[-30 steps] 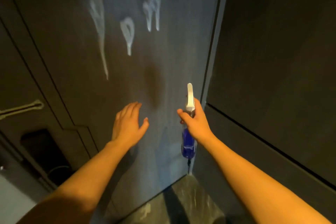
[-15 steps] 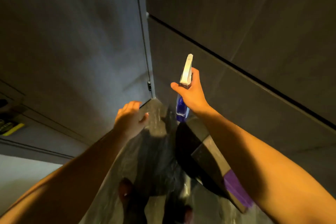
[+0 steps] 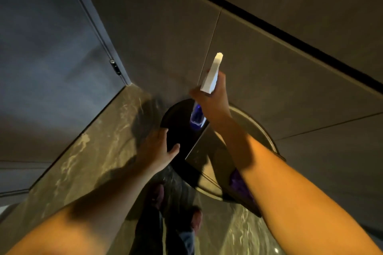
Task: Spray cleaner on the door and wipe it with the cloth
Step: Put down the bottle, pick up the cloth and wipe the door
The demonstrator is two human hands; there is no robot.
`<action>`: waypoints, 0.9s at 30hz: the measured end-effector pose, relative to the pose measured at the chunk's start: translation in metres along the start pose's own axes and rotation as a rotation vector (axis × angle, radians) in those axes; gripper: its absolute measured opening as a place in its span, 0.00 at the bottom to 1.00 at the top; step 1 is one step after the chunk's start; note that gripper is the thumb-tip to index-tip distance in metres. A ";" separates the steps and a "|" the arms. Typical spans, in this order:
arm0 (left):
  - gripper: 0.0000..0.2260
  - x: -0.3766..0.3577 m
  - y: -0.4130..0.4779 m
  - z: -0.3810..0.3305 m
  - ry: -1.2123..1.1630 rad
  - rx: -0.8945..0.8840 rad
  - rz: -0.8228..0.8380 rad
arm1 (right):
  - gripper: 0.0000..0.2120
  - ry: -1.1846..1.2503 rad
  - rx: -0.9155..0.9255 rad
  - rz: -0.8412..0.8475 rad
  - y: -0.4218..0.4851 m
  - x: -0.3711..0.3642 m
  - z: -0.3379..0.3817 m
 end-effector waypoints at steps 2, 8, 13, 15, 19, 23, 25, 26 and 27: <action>0.37 -0.028 0.014 -0.006 -0.010 -0.038 0.004 | 0.34 -0.009 -0.014 -0.022 0.009 -0.002 -0.029; 0.43 -0.097 0.042 -0.009 0.038 -0.135 0.042 | 0.35 -0.039 -0.070 -0.001 0.025 -0.012 -0.100; 0.46 -0.128 0.048 -0.006 0.124 -0.186 0.067 | 0.35 -0.041 -0.095 0.003 0.027 -0.015 -0.128; 0.45 -0.132 0.048 -0.005 0.141 -0.197 0.053 | 0.35 -0.019 -0.125 0.021 0.025 -0.017 -0.135; 0.45 -0.136 0.048 -0.003 0.173 -0.213 0.029 | 0.37 -0.010 -0.112 0.008 0.026 -0.020 -0.141; 0.43 -0.139 0.048 -0.004 0.155 -0.212 0.041 | 0.43 0.043 -0.105 -0.013 0.022 -0.018 -0.138; 0.41 -0.137 0.045 -0.006 0.143 -0.212 0.023 | 0.50 0.089 -0.113 0.005 0.018 -0.014 -0.141; 0.39 -0.135 0.042 -0.009 0.132 -0.222 0.001 | 0.53 0.100 -0.112 0.008 0.016 -0.009 -0.145; 0.36 -0.133 0.038 -0.013 0.111 -0.247 -0.023 | 0.55 0.075 -0.109 0.001 0.012 0.000 -0.152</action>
Point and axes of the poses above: each hand's wrist, its own y-axis towards the middle knuckle, its own x-axis out of the back of the hand, z = x × y, the point moved 10 cm from there along y, towards the middle knuckle, and after that the axes turned 9 degrees about -z, right-handed, at the moved point
